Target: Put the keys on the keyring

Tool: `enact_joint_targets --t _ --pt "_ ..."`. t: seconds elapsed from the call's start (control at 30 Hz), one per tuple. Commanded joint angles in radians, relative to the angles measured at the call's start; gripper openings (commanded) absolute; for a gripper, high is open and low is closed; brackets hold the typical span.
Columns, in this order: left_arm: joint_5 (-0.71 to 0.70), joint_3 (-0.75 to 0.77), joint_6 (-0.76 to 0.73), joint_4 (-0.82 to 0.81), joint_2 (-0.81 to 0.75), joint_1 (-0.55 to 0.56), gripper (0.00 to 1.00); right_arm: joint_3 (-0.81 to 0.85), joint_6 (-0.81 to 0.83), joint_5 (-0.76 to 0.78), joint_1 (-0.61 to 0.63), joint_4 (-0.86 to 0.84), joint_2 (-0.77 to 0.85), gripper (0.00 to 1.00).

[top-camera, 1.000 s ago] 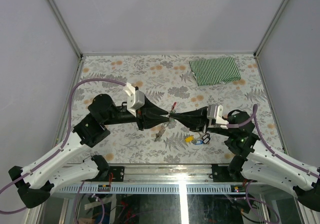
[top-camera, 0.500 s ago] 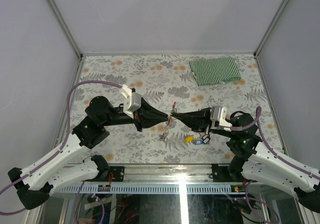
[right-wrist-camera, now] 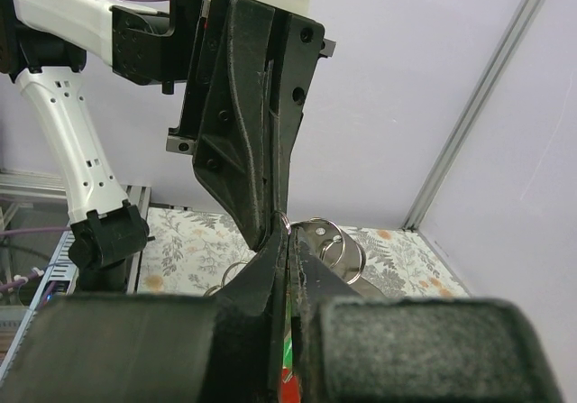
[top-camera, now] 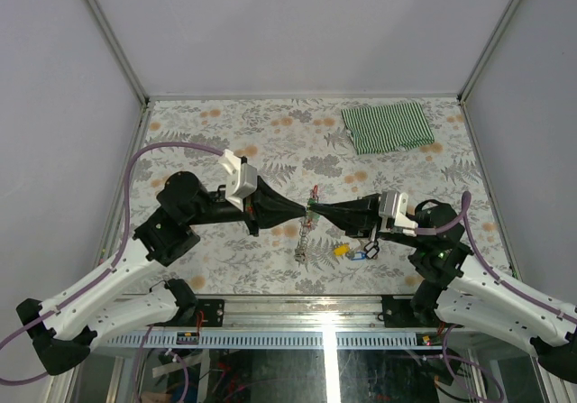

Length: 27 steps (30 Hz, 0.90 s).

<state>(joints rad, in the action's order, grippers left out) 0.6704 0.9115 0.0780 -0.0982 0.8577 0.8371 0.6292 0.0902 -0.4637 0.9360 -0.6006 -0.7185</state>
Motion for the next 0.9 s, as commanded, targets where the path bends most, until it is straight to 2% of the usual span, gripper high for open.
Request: enact_joint_targets --t 0.0,0.13,0.27,0.4,0.53,0.73,0.87 --pt "0.000 0.018 0.000 -0.088 0.004 -0.001 0.00 0.031 0.006 -0.051 0.008 -0.017 0.011 0.00" --pt "0.029 0.009 -0.040 -0.096 -0.005 0.000 0.00 0.047 0.002 -0.079 0.008 0.026 0.026 0.03" --pt "0.058 -0.003 -0.100 -0.091 -0.020 -0.001 0.00 0.073 -0.007 -0.118 0.009 0.099 0.058 0.25" --pt "0.079 0.010 -0.185 -0.045 -0.024 -0.001 0.00 0.115 0.005 -0.142 0.008 0.215 0.088 0.33" --pt "0.129 0.033 -0.285 0.011 -0.022 -0.001 0.00 0.137 0.007 -0.145 0.008 0.293 0.111 0.35" --pt "0.182 0.064 -0.449 0.079 -0.015 0.000 0.00 0.142 -0.012 -0.145 0.009 0.302 0.111 0.34" --pt "0.156 0.141 -0.577 0.225 0.019 0.000 0.00 0.153 0.010 -0.141 0.008 0.330 0.090 0.34"
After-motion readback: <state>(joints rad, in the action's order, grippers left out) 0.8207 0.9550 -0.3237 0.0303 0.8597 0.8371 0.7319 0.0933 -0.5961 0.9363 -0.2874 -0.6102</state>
